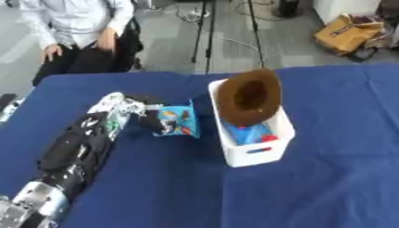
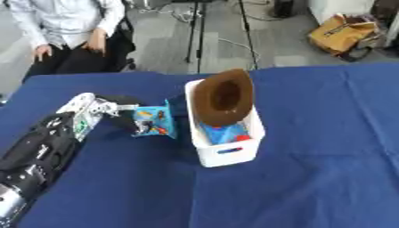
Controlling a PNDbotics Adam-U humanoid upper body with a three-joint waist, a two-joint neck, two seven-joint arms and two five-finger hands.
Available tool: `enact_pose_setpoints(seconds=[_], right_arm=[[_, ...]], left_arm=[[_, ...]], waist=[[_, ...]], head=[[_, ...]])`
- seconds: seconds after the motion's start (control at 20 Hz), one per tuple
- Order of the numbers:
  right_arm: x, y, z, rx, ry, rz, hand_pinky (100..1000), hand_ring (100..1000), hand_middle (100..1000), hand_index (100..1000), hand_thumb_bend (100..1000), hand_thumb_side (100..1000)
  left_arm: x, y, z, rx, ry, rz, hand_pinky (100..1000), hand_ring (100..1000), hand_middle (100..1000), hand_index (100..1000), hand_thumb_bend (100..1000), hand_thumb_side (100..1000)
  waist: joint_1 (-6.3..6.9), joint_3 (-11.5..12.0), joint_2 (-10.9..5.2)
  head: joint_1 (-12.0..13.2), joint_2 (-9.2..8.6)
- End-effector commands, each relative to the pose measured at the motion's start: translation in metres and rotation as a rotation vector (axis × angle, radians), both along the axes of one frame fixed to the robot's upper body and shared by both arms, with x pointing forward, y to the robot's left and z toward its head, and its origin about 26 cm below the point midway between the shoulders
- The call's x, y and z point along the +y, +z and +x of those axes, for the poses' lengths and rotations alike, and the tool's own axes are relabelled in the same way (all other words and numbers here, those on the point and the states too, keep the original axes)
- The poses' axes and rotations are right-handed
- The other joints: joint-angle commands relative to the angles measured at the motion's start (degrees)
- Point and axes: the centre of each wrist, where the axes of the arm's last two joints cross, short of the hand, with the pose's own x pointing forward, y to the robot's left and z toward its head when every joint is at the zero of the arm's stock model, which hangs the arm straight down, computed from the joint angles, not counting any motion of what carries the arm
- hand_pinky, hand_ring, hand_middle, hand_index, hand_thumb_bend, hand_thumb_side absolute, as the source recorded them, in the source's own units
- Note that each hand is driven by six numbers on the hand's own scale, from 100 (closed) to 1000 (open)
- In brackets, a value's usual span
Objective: Pick up objects on the table and place them in the box.
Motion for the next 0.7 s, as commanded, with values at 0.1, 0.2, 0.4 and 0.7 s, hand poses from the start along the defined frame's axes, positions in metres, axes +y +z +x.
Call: enact_pose_setpoints(seconds=[0.1,0.2,0.4,0.7], right_arm=[[-0.0009,0.0071,-0.0045,-0.026,-0.004,0.001,815,738,613,623,100,903],[-0.0010,0.0071,-0.0045,-0.025,-0.006,0.003,817,739,614,622,100,899],[-0.0015,0.0071,-0.0046,-0.024,-0.009,0.006,819,740,613,622,100,887],[-0.0021,0.0070,-0.0047,-0.021,-0.013,0.008,820,741,613,621,100,883]], left_arm=[[0.0045,0.0115,0.0001,-0.017,0.012,0.001,1000,777,782,1000,100,658],[0.0041,0.0121,0.0001,-0.018,0.012,-0.005,1000,735,714,1000,100,651],[0.0036,0.0134,0.0000,-0.018,0.011,-0.022,1000,721,701,1000,100,658],[0.0027,0.0207,0.0000,-0.022,0.010,-0.049,1000,692,664,1000,100,653]], waist=[[-0.19,0.14,-1.46],[-0.22,0.15,-1.50],[-0.27,0.22,-1.58],[-0.23,0.45,-1.85]], head=[[-0.05,0.45],[-0.04,0.45],[0.01,0.47],[-0.02,0.57]])
